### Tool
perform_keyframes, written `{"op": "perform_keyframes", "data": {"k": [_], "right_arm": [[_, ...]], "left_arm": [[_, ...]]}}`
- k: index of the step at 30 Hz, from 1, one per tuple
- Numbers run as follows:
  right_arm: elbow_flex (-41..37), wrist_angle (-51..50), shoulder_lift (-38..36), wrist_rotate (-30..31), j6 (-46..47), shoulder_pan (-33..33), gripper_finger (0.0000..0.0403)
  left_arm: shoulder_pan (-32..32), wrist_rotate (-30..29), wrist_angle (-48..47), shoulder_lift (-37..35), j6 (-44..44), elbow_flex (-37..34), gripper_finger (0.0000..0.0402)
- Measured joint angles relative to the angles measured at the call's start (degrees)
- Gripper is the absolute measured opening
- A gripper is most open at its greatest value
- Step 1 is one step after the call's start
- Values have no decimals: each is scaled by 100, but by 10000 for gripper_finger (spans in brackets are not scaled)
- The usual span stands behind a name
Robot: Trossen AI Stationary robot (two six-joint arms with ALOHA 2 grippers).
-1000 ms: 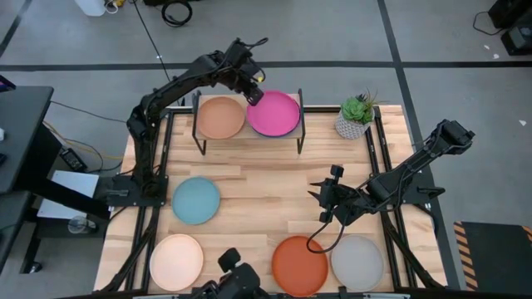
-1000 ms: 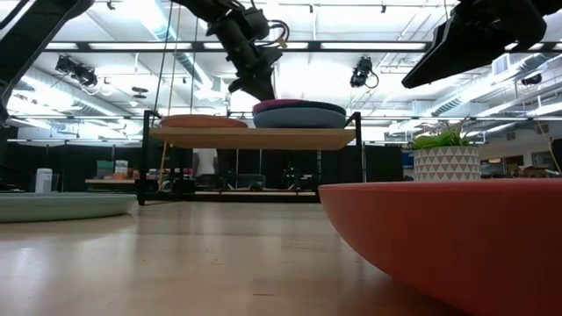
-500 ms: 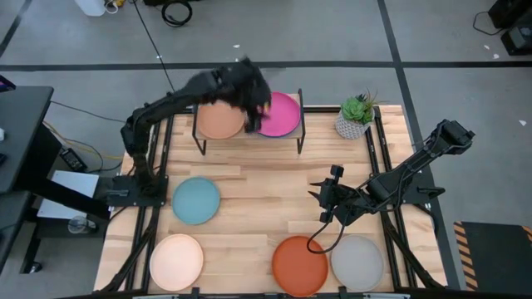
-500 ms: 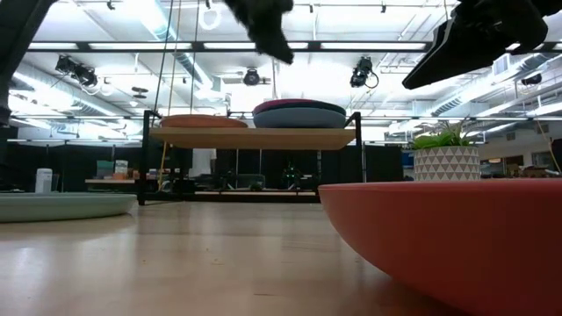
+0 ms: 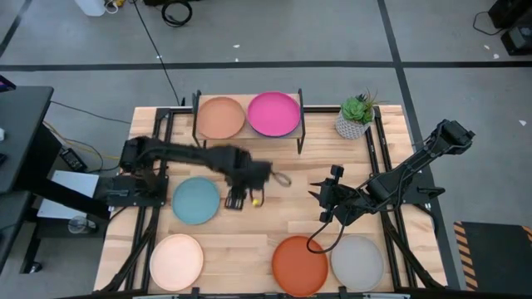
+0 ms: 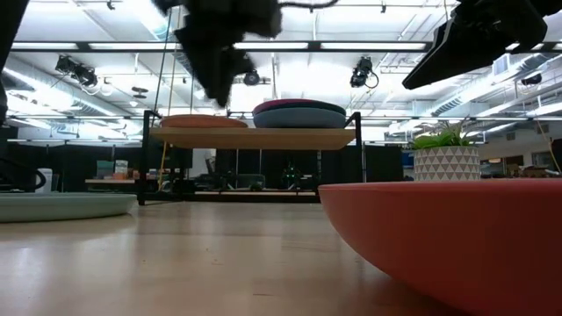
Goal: Place and stack plates onto a shelf
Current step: Stack the light blue plate on top of the brown plate on the shelf
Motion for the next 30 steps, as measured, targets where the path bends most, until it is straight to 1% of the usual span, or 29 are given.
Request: {"op": "perform_keyframes", "data": {"k": [1,5,8,13,17,20,23,25,27,30], "right_arm": [[0,2,0,0,1,0,121],[0,0,0,-2,-3,0,121],[0,7,0,-2,-8,0,121],[0,7,0,-2,-6,2,121],[0,29,0,-4,-2,2,121],[0,31,0,-4,-8,2,121],[0,32,0,-9,-8,2,121],[0,48,0,-13,5,2,121],[0,49,0,-31,8,2,121],[0,48,0,-70,19,2,121]], "left_arm": [[-129,-76,17,0,-195,-188,166],[-549,-690,4,0,-1147,-878,166],[-780,-981,-23,4,-1770,-1395,166],[-1003,-1068,62,4,-2731,-2037,166],[-1164,-1069,239,-76,-3168,-2352,166],[-1292,-1112,429,-319,-3338,-2451,161],[-1399,-1473,697,-666,-3618,-2527,151],[-1472,-1731,1126,-892,-3842,-2697,144],[-1508,-1627,1651,-1102,-4109,-2973,142],[-1552,-1210,2239,-1248,-4561,-3441,142]]}}
